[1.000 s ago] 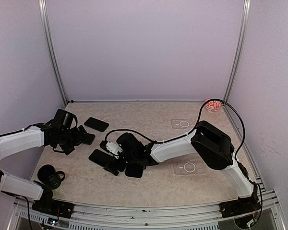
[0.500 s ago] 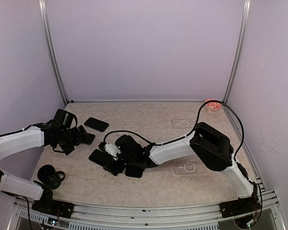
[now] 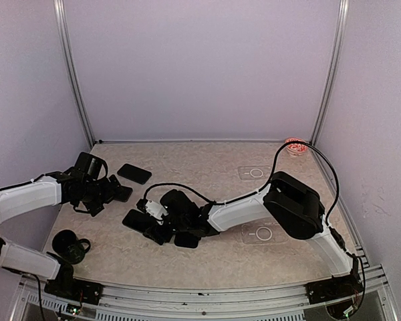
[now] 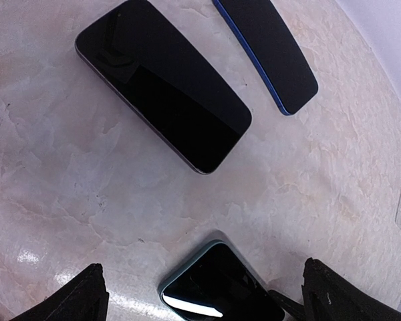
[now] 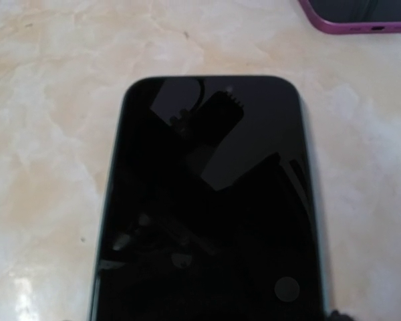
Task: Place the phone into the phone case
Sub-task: Pick up the phone at the center of the board.
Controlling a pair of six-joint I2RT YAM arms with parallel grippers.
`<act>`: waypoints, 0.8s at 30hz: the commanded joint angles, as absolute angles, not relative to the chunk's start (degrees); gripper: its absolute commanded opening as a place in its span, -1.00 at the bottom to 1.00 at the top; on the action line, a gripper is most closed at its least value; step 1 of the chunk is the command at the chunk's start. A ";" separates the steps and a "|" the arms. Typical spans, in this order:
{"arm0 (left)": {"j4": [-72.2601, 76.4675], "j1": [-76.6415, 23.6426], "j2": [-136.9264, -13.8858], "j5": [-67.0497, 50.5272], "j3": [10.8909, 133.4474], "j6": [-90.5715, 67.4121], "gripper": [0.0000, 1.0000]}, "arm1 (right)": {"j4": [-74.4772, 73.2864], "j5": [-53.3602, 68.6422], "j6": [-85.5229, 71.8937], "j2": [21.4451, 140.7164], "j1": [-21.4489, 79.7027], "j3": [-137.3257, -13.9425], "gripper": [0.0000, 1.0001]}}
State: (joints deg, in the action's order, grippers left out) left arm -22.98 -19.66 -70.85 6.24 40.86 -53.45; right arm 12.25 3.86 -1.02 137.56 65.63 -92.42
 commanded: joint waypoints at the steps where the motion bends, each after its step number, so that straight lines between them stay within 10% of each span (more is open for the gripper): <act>1: -22.41 -19.35 -70.14 5.79 40.65 -52.67 0.98 | 10.67 2.81 1.54 138.68 66.29 -90.82 0.26; 24: -5.16 -18.86 -72.31 -3.67 28.75 -50.51 0.98 | 15.40 0.97 3.89 127.48 66.30 -88.08 0.23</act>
State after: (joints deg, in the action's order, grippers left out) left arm -12.67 -19.53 -71.66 0.12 30.89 -52.25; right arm 12.14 1.69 3.38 132.64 65.65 -89.10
